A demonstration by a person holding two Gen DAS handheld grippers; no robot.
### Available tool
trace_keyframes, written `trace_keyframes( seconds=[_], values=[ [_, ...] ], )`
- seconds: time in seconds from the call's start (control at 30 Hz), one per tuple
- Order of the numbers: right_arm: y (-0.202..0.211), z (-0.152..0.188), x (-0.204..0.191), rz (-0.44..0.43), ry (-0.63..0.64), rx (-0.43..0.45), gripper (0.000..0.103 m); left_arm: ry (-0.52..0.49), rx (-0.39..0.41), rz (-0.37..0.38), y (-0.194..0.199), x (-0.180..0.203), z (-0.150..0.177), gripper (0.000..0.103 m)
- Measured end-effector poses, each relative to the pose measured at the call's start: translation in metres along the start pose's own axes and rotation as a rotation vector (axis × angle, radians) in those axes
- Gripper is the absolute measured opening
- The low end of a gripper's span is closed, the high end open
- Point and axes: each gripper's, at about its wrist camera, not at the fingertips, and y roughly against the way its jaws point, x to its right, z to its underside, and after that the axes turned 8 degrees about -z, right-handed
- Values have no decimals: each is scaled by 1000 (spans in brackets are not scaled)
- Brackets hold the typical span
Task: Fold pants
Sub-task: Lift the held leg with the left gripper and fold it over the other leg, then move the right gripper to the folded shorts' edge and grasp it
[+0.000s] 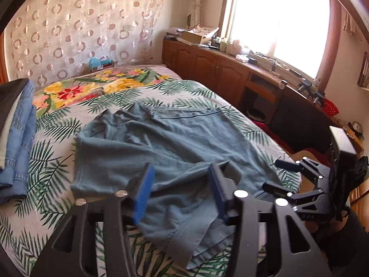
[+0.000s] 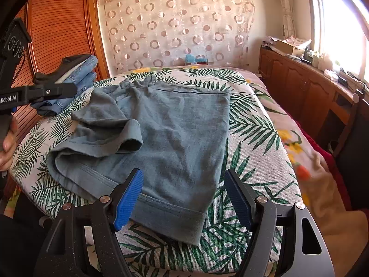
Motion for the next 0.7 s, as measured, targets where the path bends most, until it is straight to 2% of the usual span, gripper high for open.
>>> trace_keyframes(
  seconds=[0.03,0.07,0.3,0.5,0.7],
  values=[
    [0,-1,-1,-1,2,1,74,13,1,-5,0,-4,4,82],
    [0,-2,-1,0,5,2,74,24,5,-5,0,-8,7,85],
    [-5,-10,-4,-14,25,6,70,46,-31,-74,-6,-30,32,85],
    [-14,-19,-9,-62,44,5,49,49,-76,-107,-11,-38,52,85],
    [-27,-32,-16,-101,59,3,48,66,-103,-127,-15,-41,67,85]
  ],
)
